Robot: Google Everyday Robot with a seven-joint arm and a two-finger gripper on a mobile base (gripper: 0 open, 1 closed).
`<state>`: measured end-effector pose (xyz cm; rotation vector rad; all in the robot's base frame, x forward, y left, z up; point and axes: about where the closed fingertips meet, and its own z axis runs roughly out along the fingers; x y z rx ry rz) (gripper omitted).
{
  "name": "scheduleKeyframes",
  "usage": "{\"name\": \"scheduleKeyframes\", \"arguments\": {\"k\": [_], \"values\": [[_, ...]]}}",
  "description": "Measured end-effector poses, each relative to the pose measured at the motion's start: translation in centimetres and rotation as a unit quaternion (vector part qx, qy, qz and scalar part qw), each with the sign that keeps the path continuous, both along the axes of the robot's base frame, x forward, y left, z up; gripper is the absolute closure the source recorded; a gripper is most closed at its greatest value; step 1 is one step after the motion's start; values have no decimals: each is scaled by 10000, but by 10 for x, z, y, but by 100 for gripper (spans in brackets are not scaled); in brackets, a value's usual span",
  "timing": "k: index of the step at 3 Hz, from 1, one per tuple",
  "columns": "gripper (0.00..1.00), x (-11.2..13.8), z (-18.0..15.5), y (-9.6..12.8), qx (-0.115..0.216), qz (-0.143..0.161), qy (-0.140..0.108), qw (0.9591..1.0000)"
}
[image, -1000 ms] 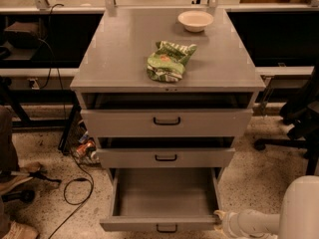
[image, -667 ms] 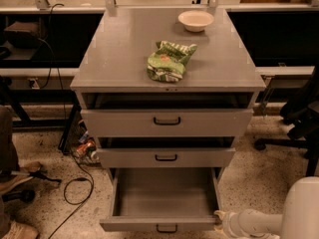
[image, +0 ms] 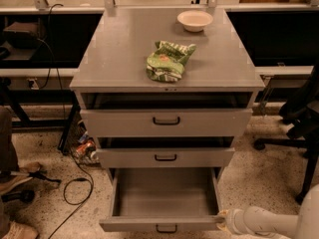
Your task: Open bottom drawer
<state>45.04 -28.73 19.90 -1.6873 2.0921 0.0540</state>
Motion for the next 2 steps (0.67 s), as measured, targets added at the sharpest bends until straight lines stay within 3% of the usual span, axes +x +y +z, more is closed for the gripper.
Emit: {"name": "scheduleKeyframes", "arguments": {"k": [1,2], "values": [[10,7,31,-10,-61,-53,-280,9996],[0,20,70,-36,-129,-236,-601,9978]]}}
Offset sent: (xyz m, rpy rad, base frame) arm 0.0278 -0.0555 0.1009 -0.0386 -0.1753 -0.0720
